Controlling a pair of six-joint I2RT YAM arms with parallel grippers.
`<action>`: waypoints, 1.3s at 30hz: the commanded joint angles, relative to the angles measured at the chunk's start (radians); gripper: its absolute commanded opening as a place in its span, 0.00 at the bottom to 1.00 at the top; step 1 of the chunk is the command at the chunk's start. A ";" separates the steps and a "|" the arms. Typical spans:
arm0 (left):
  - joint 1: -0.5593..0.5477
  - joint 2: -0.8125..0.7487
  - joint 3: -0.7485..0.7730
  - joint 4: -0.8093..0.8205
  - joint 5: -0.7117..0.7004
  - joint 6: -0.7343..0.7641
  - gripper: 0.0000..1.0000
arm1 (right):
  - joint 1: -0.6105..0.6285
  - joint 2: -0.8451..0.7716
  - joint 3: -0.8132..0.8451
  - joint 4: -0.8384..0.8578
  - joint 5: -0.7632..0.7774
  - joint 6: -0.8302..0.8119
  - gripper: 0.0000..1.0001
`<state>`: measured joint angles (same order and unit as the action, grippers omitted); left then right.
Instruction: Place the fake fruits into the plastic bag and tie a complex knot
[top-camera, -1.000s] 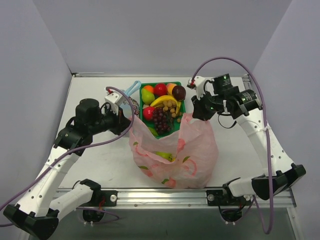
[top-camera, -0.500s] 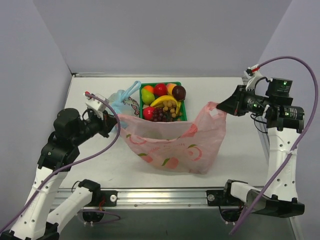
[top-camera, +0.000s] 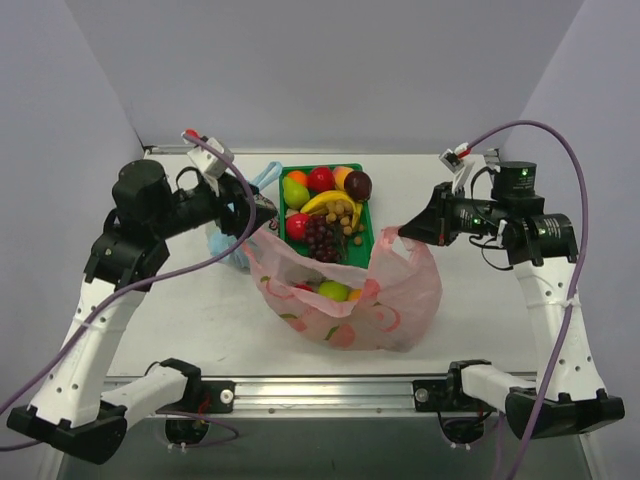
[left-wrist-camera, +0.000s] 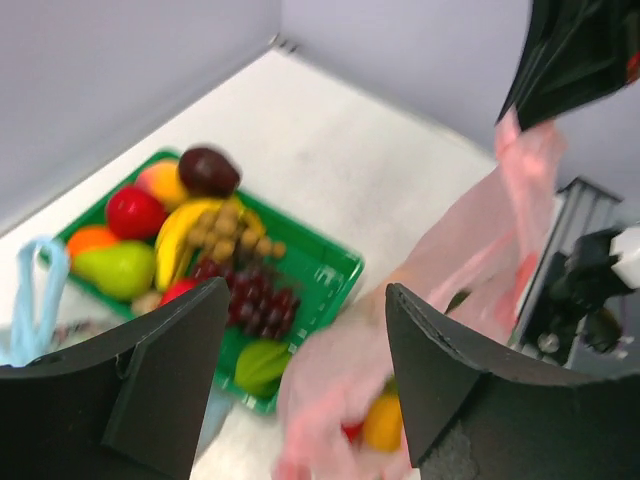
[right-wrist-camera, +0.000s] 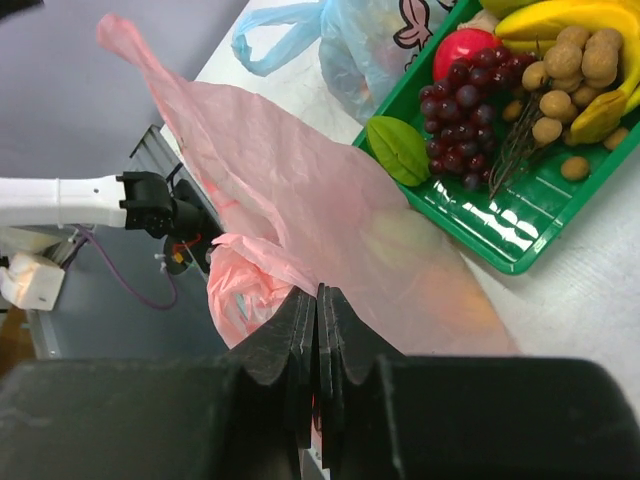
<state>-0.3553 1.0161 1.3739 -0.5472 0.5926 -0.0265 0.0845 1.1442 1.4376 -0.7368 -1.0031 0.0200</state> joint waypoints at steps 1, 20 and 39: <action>-0.075 0.126 0.112 0.197 0.092 -0.124 0.75 | 0.021 -0.038 0.029 0.040 0.033 -0.041 0.00; -0.465 0.424 0.215 0.319 0.024 -0.211 0.79 | 0.093 -0.040 0.070 0.042 0.080 -0.058 0.00; -0.433 0.480 0.235 0.420 -0.019 -0.343 0.00 | 0.124 -0.118 -0.011 0.074 0.176 -0.074 0.72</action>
<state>-0.8055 1.5036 1.5734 -0.2188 0.5865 -0.3092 0.2001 1.0809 1.4513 -0.7036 -0.8730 -0.0525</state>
